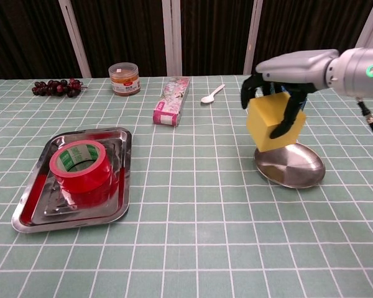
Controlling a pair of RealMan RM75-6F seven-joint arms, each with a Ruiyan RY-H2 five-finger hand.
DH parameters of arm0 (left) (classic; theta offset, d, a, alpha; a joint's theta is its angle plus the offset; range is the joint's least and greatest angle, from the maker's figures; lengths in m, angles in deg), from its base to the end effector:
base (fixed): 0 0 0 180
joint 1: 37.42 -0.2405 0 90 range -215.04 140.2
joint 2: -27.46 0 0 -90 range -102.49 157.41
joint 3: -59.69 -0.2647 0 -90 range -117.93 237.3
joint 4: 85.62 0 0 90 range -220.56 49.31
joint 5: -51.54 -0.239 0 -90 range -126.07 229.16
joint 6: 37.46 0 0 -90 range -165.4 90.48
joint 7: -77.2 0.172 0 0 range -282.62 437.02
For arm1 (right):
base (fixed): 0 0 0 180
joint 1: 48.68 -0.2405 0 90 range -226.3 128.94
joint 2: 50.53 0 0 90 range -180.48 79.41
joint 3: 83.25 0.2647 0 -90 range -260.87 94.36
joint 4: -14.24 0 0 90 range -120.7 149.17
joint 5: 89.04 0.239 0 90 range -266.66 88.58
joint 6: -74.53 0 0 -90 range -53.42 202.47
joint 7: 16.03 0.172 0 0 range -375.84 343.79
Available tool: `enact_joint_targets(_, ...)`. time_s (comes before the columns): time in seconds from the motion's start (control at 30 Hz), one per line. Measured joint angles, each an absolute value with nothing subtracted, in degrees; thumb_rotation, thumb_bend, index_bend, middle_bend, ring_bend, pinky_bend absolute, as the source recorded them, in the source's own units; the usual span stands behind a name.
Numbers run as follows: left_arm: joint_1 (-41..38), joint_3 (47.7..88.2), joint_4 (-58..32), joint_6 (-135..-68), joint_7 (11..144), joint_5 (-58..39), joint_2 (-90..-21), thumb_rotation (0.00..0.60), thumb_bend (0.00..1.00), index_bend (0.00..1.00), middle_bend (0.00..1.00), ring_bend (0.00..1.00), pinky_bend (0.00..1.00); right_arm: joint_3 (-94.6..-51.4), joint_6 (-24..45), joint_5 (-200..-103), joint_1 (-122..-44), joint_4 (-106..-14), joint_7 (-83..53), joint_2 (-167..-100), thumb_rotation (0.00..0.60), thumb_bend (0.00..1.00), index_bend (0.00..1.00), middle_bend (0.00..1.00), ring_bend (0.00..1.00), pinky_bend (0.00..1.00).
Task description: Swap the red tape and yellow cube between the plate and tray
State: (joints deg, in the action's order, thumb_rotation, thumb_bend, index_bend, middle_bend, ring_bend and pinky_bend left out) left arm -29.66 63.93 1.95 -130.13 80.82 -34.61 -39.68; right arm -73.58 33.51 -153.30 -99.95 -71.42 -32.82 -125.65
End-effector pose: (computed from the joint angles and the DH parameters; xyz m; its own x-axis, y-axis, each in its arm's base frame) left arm -0.3193 0.2332 0.1517 0.4634 -0.1797 0.8678 0.8778 -0.0414 -0.4773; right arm -0.1355 -0.4269 -0.0021 0.6315 -0.2661 0.7283 -0.7359 -0.5016 0.4549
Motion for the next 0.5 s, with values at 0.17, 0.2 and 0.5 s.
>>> enact_joint_targets(0.17, -29.9, 64.4, 2.1, -130.2, 81.0, -34.4, -39.9, 0.600, 0.04, 0.12, 0.00, 0.00, 0.00, -75.8, 36.2, -153.5, -98.7, -69.8, -30.2, -123.8, 0.600, 0.24, 0.36, 0.37, 0.55, 0.43)
enact_joint_targets(0.2, -29.8, 64.5, 2.1, -130.2, 81.1, -34.4, -39.9, 0.600, 0.04, 0.12, 0.00, 0.00, 0.00, -76.1, 36.5, -153.7, -98.5, -69.5, -29.7, -123.8, 0.600, 0.24, 0.36, 0.36, 0.54, 0.43)
enact_joint_targets(0.5, -29.5, 65.0, 1.6, -129.2, 81.8, -34.1, -40.7, 0.600, 0.04, 0.12, 0.00, 0.00, 0.00, -77.5, 37.2, -157.4, -97.5, -67.5, -25.3, -124.8, 0.600, 0.24, 0.29, 0.27, 0.44, 0.38)
